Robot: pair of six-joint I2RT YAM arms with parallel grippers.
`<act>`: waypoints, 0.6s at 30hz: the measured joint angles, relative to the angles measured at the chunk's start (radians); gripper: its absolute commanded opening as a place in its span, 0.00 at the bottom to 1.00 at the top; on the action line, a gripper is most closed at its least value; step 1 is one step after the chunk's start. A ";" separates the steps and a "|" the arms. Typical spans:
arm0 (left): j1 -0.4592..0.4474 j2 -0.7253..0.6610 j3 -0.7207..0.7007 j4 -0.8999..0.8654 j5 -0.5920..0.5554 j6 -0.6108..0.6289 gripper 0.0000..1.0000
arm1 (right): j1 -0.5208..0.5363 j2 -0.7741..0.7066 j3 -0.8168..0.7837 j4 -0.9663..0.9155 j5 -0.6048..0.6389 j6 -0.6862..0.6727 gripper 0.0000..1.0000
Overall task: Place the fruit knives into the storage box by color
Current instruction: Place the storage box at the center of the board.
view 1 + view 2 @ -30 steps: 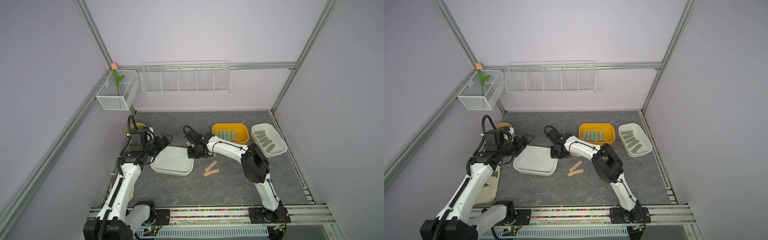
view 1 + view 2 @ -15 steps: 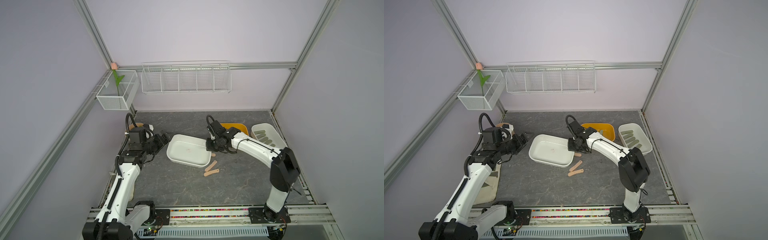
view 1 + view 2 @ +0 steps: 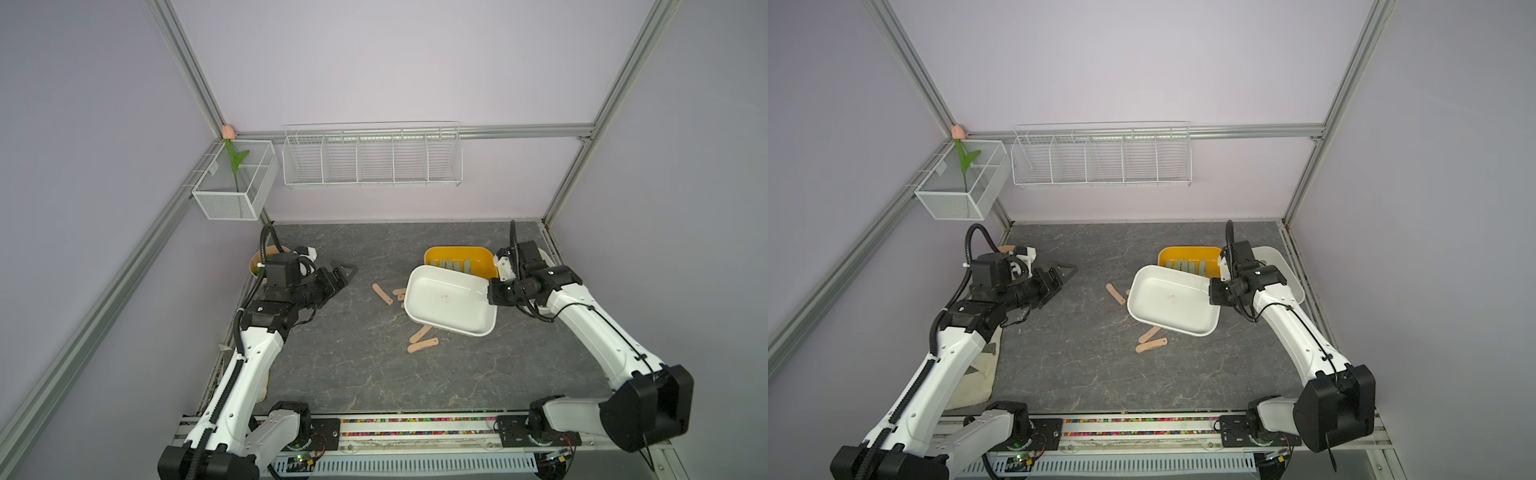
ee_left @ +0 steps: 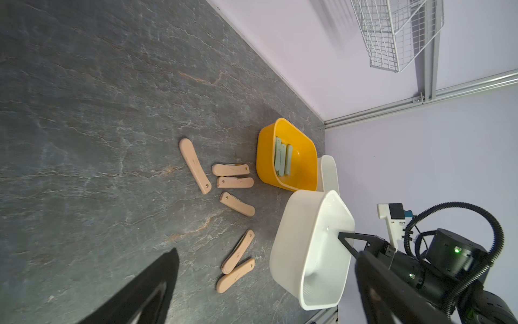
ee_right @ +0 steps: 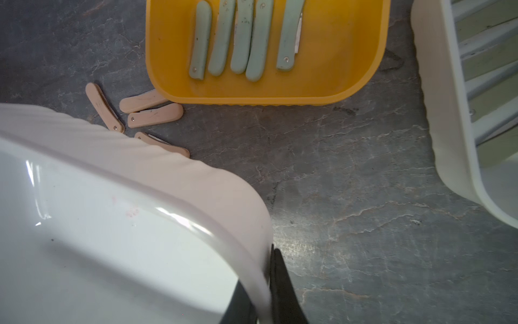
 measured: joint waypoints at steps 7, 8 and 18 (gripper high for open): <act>-0.036 0.055 0.047 0.024 0.001 -0.008 0.99 | -0.029 0.000 -0.002 -0.081 0.061 -0.083 0.06; -0.038 0.058 0.049 0.031 0.001 -0.011 0.99 | -0.038 0.000 -0.005 -0.090 0.067 -0.090 0.06; -0.072 0.108 0.065 0.068 0.009 -0.023 0.99 | -0.103 0.062 -0.026 -0.117 0.138 -0.114 0.07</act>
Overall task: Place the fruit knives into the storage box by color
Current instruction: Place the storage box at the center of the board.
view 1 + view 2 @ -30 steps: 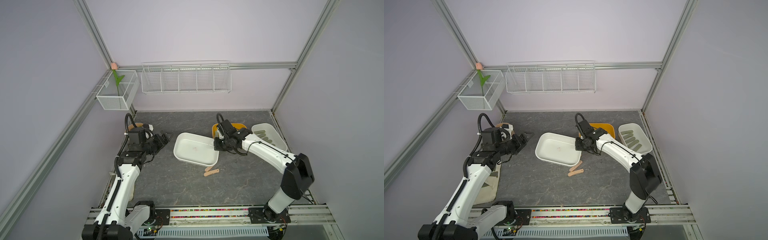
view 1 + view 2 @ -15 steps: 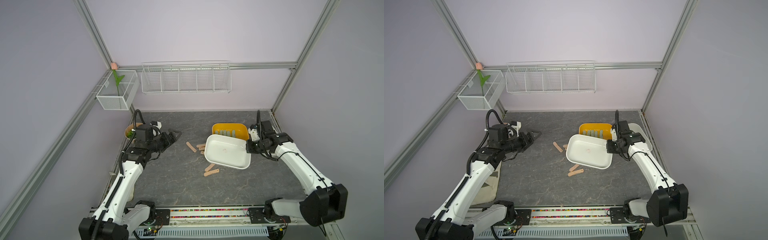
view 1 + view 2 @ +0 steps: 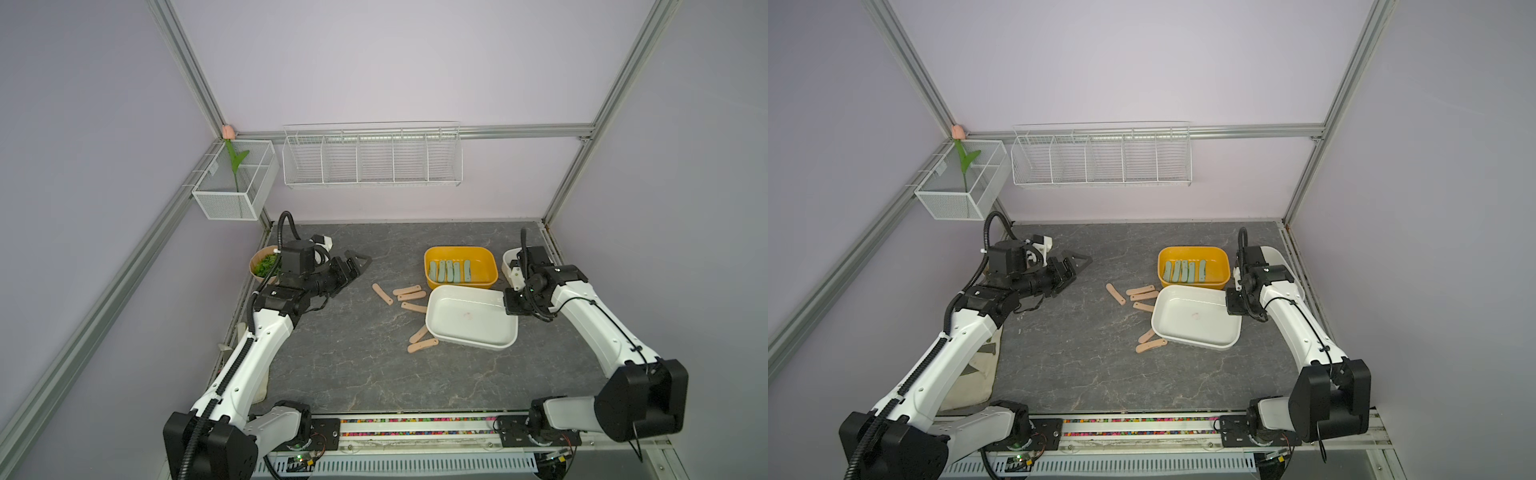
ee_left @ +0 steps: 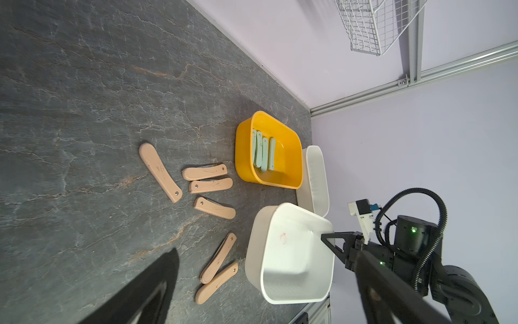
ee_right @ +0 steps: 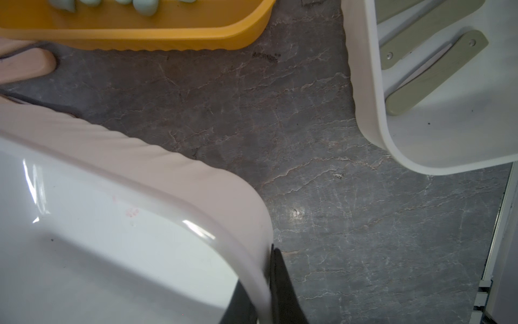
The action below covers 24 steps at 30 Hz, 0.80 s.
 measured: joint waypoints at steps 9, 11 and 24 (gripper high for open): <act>-0.003 0.027 0.010 0.032 0.014 -0.004 0.99 | -0.032 0.116 0.000 0.001 0.068 0.000 0.07; -0.005 0.044 0.016 0.042 0.019 -0.004 0.99 | -0.035 0.140 0.007 0.000 0.080 -0.001 0.07; -0.030 0.120 0.023 0.085 0.017 -0.012 0.99 | -0.034 0.231 0.099 0.031 0.180 0.035 0.68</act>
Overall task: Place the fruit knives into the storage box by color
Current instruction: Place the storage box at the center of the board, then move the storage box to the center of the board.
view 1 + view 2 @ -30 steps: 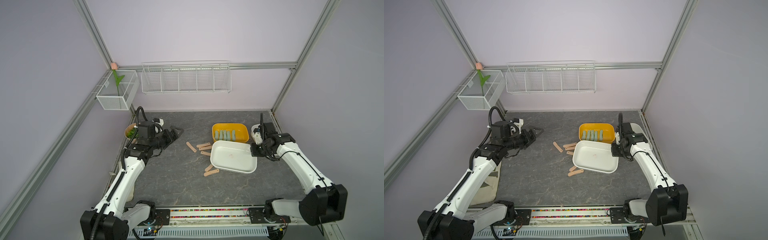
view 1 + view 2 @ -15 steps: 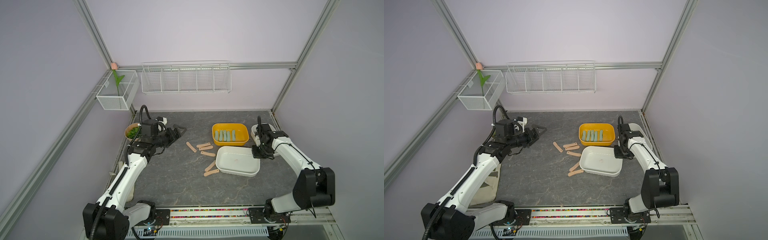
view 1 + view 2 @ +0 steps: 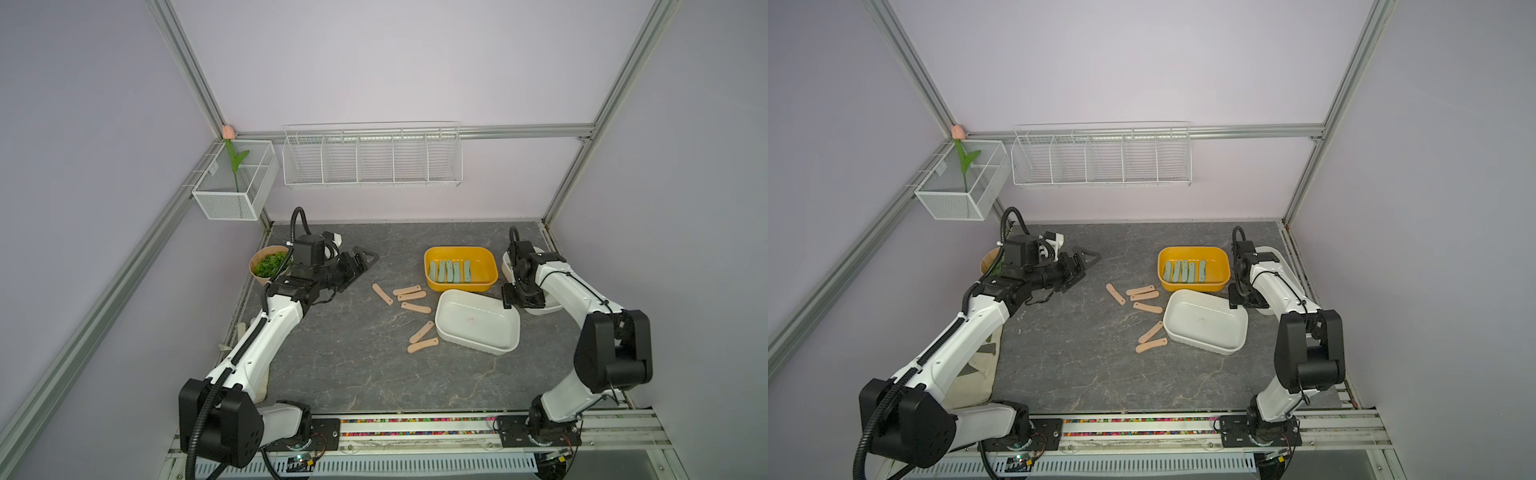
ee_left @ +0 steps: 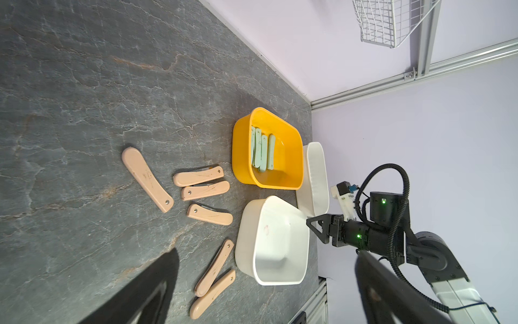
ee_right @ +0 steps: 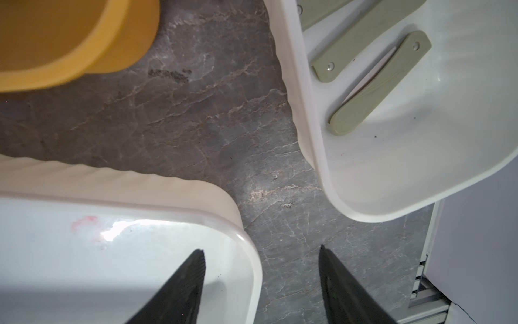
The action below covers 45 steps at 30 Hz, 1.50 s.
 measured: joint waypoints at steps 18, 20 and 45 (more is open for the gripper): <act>-0.164 -0.035 -0.106 0.026 -0.132 -0.048 0.99 | 0.193 0.010 -0.097 0.166 -0.190 0.124 0.65; -0.170 -0.039 -0.111 0.027 -0.141 -0.051 0.99 | 0.193 0.047 -0.097 0.181 -0.188 0.124 0.65; -0.183 -0.066 -0.149 0.013 -0.196 -0.069 0.99 | 0.109 0.212 0.077 0.192 -0.128 0.082 0.63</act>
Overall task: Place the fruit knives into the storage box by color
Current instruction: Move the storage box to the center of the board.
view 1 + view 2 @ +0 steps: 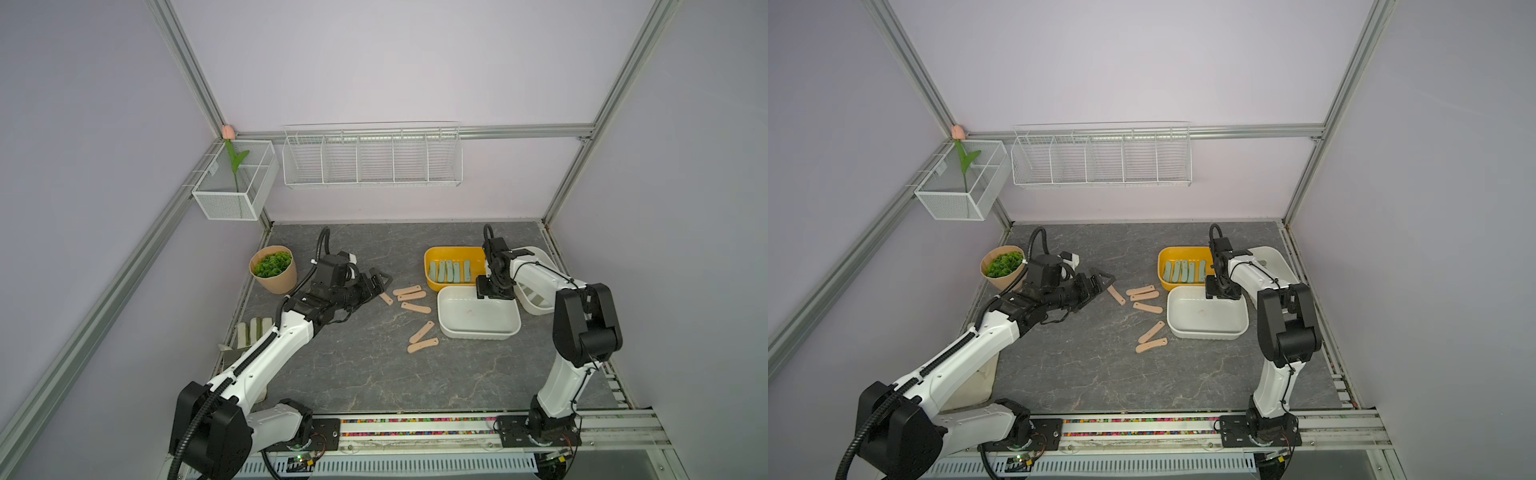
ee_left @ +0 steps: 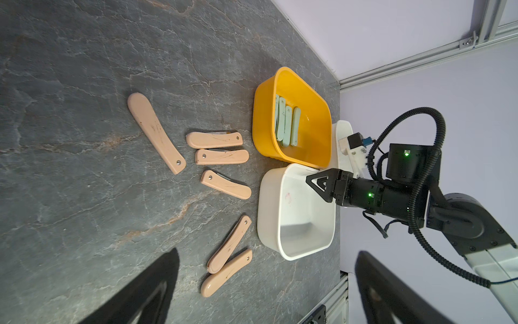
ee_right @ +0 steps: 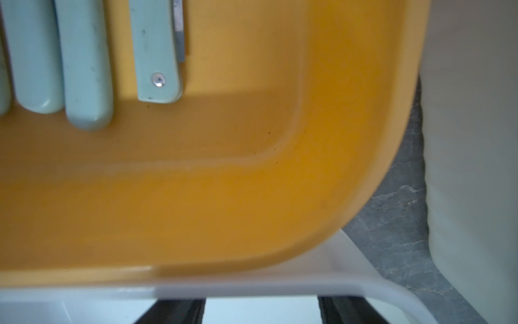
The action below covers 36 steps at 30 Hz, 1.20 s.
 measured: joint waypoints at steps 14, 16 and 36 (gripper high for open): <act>0.000 -0.001 -0.001 -0.026 -0.049 0.015 0.99 | 0.330 -0.469 -0.225 -0.003 -0.057 0.125 0.80; 0.000 0.000 -0.002 -0.033 -0.054 0.020 0.99 | 0.404 -0.478 -0.265 0.002 -0.056 0.165 0.83; 0.032 -0.050 -0.022 -0.079 -0.066 0.055 0.99 | 0.688 -0.125 -0.210 0.140 0.000 0.348 0.89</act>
